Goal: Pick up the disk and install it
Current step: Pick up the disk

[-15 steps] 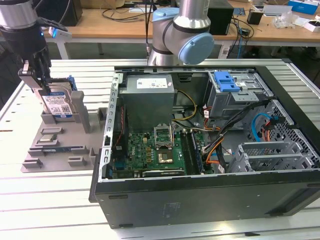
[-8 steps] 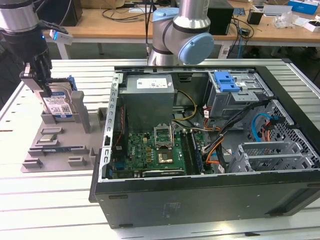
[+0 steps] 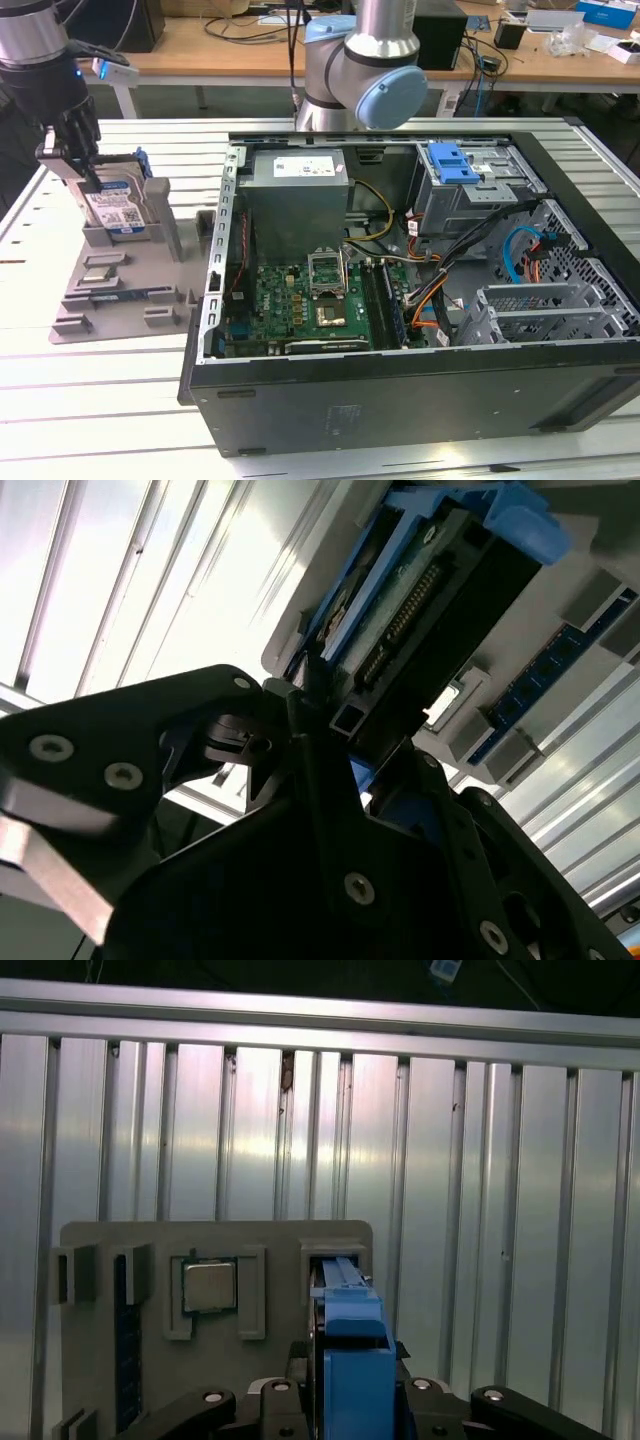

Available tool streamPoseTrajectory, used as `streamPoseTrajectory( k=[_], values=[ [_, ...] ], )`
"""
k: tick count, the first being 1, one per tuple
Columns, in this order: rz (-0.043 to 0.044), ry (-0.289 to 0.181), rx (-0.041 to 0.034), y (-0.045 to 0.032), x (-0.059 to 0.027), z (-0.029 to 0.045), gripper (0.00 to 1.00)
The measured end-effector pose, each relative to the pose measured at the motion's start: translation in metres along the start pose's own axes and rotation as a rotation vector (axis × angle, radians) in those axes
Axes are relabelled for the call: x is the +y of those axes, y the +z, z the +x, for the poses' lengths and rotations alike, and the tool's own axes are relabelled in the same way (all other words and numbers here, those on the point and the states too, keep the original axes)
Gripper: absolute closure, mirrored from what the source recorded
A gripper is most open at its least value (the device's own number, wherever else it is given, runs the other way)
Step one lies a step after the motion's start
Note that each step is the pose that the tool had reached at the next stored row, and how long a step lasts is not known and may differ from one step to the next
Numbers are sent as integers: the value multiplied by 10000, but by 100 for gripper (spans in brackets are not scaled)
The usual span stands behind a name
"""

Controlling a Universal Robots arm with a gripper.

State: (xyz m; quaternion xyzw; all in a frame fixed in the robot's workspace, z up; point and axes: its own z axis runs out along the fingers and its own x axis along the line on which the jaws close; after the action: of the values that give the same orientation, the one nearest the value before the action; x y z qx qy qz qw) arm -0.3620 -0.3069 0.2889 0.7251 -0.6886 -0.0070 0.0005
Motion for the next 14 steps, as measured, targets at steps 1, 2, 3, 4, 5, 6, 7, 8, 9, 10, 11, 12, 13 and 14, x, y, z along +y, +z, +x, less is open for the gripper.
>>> streamPoseTrajectory(
  k=[1, 2, 3, 4, 5, 6, 7, 8, 9, 10, 11, 12, 13, 14],
  values=[
    [0, -2, 0, 0, 5, 0, 63],
    [0, -3, 0, 0, 9, 0, 63],
    [-1, -3, 1, 0, 11, -1, 63],
    [1, -4, 5, -2, 11, -1, 63],
    [-1, -3, 13, -20, 12, -2, 63],
    [0, -1, 17, -56, 12, -7, 63],
    [-1, -2, 20, -86, 11, -11, 63],
    [-2, -3, 22, -119, 12, -14, 63],
    [-1, -4, 23, -172, 11, -18, 63],
    [-2, -2, 25, -223, 12, -22, 63],
    [0, -3, 27, -282, 12, -26, 63],
    [-2, -3, 31, -322, 13, -29, 63],
    [-1, -2, 34, -349, 13, -32, 63],
    [-3, -3, 40, -386, 13, -35, 63]
  ],
)
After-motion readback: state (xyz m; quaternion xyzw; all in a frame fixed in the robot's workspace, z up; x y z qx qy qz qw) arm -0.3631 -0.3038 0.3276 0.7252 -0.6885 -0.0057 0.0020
